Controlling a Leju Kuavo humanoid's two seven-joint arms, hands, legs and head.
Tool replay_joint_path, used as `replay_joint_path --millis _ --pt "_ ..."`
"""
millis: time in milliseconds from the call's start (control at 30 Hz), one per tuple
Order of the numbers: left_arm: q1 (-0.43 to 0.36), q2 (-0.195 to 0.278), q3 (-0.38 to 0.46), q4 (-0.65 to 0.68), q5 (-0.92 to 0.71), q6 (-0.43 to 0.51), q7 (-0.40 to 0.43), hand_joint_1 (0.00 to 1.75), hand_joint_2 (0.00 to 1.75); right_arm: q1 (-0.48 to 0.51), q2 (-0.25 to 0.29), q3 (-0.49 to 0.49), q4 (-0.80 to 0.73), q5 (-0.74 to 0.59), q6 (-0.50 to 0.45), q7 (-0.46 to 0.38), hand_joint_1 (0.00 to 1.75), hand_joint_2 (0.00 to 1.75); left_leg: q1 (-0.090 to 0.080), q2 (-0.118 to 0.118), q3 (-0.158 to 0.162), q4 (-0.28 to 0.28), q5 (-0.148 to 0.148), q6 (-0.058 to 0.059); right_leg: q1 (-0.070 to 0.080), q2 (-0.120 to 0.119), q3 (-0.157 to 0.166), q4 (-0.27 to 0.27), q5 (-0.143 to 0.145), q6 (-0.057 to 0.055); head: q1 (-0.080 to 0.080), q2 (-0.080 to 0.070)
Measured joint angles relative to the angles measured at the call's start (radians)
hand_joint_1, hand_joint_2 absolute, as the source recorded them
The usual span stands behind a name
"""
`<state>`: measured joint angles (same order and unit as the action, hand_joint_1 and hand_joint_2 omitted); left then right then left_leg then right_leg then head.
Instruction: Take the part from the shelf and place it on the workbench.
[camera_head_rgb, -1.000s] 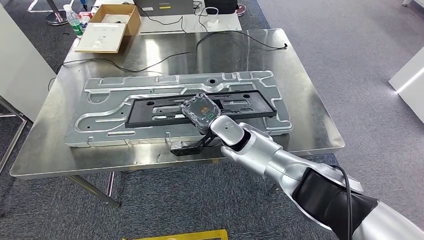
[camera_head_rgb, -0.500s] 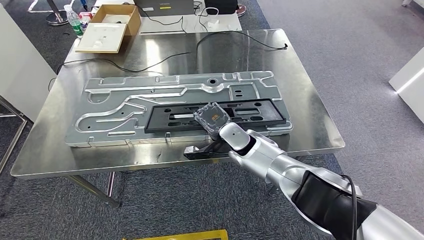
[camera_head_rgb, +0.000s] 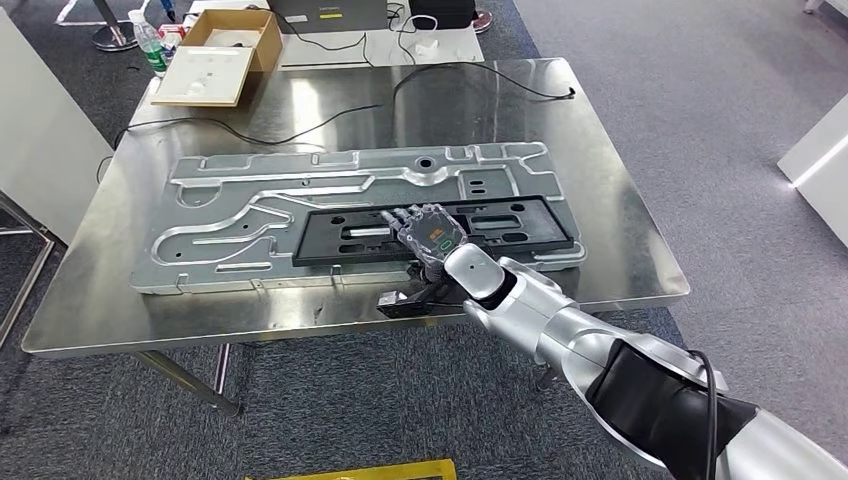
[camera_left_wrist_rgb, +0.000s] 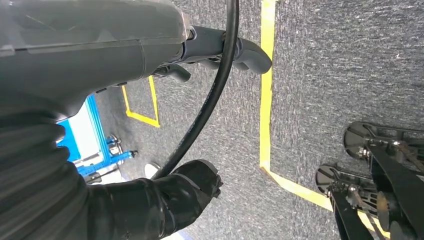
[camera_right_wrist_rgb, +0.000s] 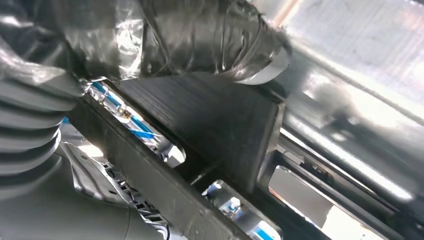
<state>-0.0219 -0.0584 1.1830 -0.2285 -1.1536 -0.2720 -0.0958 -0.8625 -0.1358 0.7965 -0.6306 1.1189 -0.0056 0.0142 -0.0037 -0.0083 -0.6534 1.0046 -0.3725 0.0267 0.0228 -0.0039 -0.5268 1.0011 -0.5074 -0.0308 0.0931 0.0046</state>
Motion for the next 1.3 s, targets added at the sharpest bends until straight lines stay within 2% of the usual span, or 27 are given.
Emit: replay_joint_path --millis 133,267,467,800,1133,1300 --pt "0.000 0.000 0.002 0.000 0.003 0.000 0.004 0.00 1.75 -0.001 0.000 0.000 0.000 0.002 0.001 0.001 0.00 0.00 0.000 0.000 0.000 0.000 0.000 0.000 0.000 0.000 0.001 0.000 0.000 0.000 0.000 0.000" --pt "0.000 0.000 0.007 0.000 0.013 -0.001 0.018 0.00 0.00 -0.001 0.018 0.000 0.004 0.019 0.002 0.022 0.00 0.00 0.000 0.000 0.000 0.000 0.000 0.000 0.000 0.000 0.001 0.000 0.000 0.000 0.000 0.000" --pt "0.000 0.000 0.013 0.000 0.012 -0.007 0.026 0.00 0.00 -0.005 0.054 0.000 -0.001 0.042 -0.003 0.037 0.00 0.00 0.000 0.000 0.000 0.000 0.000 0.000 0.000 0.000 0.001 0.000 0.000 0.000 0.000 0.000" --pt "0.001 0.000 0.025 0.000 0.012 -0.006 0.025 0.00 0.00 -0.014 0.057 0.000 -0.065 0.067 -0.014 0.041 0.00 0.00 -0.001 0.000 0.000 0.000 0.000 0.000 0.000 0.001 0.001 0.000 0.000 0.000 0.000 0.000" --pt "0.001 0.000 0.035 0.000 0.005 -0.005 0.012 0.00 0.00 -0.014 0.056 0.009 -0.365 0.073 0.038 0.050 0.00 0.00 -0.001 0.001 0.000 0.000 0.000 0.000 0.000 0.001 0.000 0.000 0.000 0.000 0.000 0.000" --pt "0.001 0.000 0.041 0.000 -0.006 0.001 0.013 0.00 0.00 -0.008 0.055 0.045 -0.501 0.058 0.031 0.034 0.00 0.00 -0.001 0.001 0.000 0.000 -0.001 0.000 -0.001 0.001 -0.001 0.000 -0.001 0.000 0.000 0.000"
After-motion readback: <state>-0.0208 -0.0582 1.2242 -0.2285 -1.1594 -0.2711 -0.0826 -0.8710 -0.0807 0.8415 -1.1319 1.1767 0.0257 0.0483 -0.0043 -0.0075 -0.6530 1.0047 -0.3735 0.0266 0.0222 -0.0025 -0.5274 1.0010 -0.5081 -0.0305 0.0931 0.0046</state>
